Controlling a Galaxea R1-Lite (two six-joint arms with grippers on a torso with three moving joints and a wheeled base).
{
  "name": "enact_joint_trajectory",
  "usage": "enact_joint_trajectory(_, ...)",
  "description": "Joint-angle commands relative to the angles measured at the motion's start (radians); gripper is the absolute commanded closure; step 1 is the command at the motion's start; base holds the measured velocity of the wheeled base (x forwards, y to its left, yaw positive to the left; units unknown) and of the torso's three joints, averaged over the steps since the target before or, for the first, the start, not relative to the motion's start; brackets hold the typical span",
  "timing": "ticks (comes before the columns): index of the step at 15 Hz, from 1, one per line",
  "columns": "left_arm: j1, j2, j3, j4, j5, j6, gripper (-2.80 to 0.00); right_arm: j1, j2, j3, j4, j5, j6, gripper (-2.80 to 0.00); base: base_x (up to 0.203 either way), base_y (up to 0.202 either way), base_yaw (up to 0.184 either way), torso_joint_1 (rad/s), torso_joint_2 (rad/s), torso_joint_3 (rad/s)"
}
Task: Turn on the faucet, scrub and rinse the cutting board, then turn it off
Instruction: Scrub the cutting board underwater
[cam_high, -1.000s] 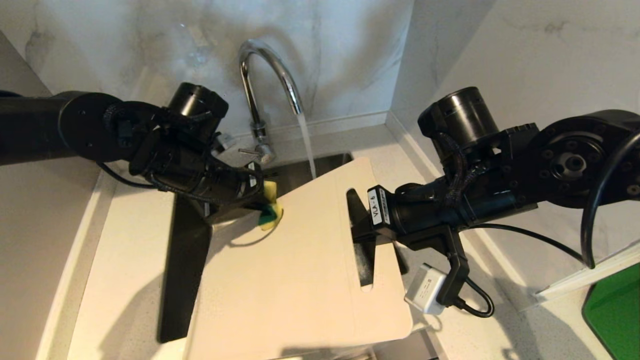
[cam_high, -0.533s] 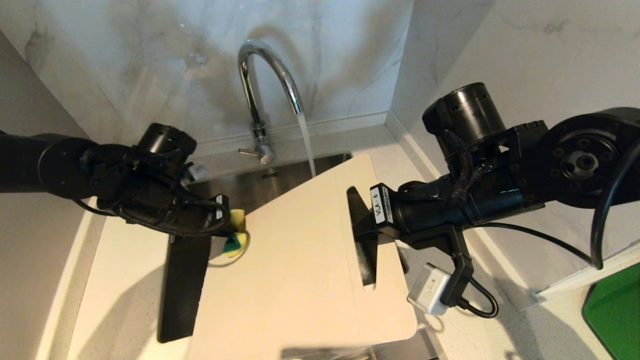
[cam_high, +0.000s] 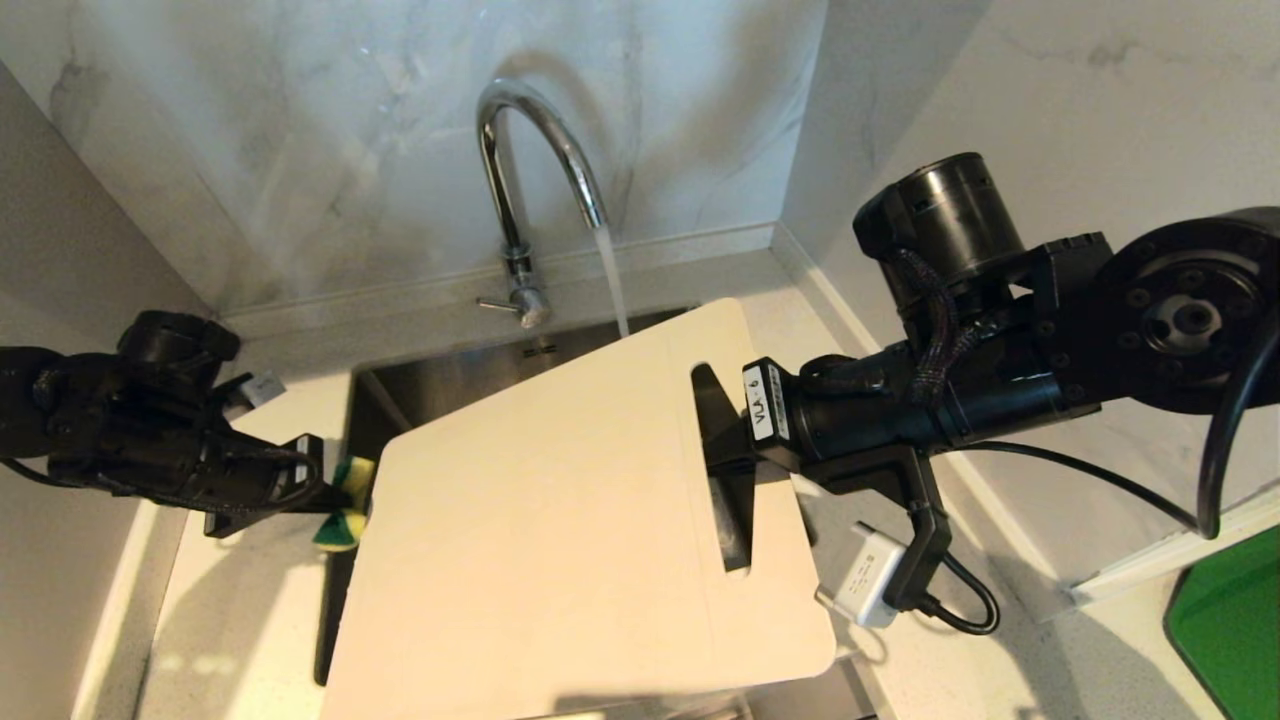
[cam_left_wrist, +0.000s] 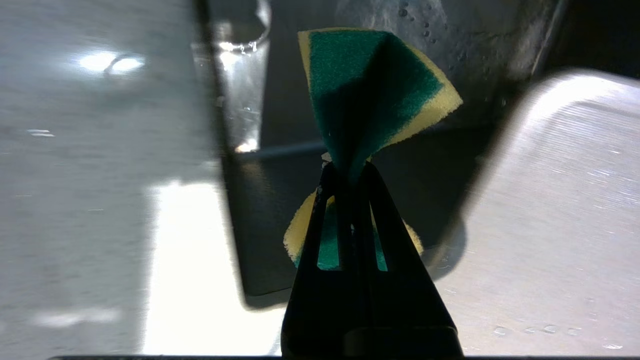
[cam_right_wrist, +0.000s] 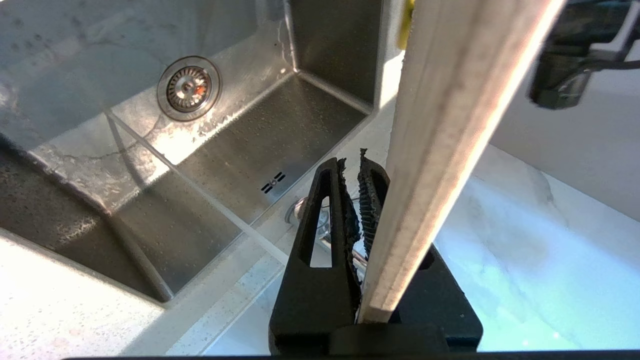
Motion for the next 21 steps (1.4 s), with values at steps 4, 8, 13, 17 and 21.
enact_joint_trajectory(4,0.012,-0.108,-0.135,0.058,-0.023,-0.022,0.0,0.0,0.004,0.002,0.003,0.0,-0.015,0.0,0.0,0.0,0.0,0.0,0.0,0.0)
enact_joint_trajectory(8,-0.021,-0.158,-0.408,0.269,-0.03,-0.082,0.0,-0.003,0.004,0.005,-0.019,0.002,-0.014,0.0,0.0,0.0,0.0,0.0,0.0,0.0)
enact_joint_trajectory(13,-0.428,-0.194,-0.549,0.402,0.001,-0.202,0.0,-0.003,0.007,0.007,-0.023,0.002,-0.014,0.0,0.0,0.0,0.0,0.0,0.0,0.0)
enact_joint_trajectory(17,-0.735,-0.054,-0.692,0.417,0.225,-0.258,0.0,-0.003,0.003,0.01,-0.023,0.002,-0.014,0.0,0.0,0.0,0.0,0.0,0.0,0.0)
enact_joint_trajectory(21,-0.796,0.037,-0.689,0.42,0.265,-0.271,0.0,-0.002,0.001,0.013,-0.023,0.002,-0.014,0.0,0.0,0.0,0.0,0.0,0.0,0.0)
